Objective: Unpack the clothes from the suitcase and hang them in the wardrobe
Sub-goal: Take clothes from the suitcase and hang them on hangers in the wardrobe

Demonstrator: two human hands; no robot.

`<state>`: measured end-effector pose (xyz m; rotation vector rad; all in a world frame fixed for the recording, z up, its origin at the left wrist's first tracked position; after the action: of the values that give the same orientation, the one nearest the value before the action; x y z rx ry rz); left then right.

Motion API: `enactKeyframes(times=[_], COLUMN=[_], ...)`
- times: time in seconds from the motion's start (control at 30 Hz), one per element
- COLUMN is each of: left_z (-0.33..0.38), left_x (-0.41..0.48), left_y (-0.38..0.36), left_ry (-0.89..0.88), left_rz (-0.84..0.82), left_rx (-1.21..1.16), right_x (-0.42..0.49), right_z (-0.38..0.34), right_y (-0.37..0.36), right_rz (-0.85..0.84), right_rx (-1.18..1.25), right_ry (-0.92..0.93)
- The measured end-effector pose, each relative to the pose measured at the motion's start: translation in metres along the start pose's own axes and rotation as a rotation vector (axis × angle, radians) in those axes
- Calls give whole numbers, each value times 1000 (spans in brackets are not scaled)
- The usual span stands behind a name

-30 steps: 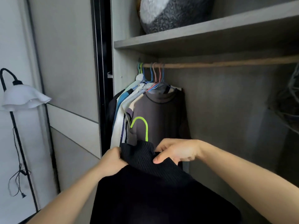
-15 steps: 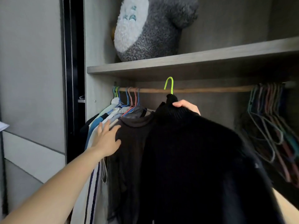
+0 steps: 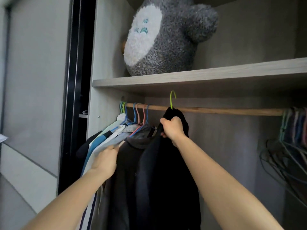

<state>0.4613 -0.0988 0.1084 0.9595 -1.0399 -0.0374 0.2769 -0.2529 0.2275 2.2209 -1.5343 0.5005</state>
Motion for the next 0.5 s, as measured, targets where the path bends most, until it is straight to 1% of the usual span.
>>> enactKeyframes(times=[0.13, 0.27, 0.4, 0.5], left_z=[1, 5, 3, 0], left_x=[-1, -9, -12, -13], left_y=[0, 2, 6, 7], left_ry=[-40, -54, -33, -16], left_rz=[15, -9, 63, 72], left_rx=[-71, -56, -217, -263], right_x=[32, 51, 63, 70], right_z=[29, 63, 65, 66], right_y=[-33, -64, -87, -108], right_rz=[16, -2, -12, -50], right_rx=[-73, -121, -80, -85], right_ry=[-28, -62, -70, -63])
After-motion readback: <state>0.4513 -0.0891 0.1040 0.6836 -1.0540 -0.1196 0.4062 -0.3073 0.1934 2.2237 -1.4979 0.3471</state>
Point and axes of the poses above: each hand's wrist, its own x-axis towards the middle knuckle, its own y-axis out of the back of the hand, z = x × y, the point moved 4 cm from there along x, towards the middle knuckle, and after that the axes turned 10 degrees about z, right-handed, at the moved point
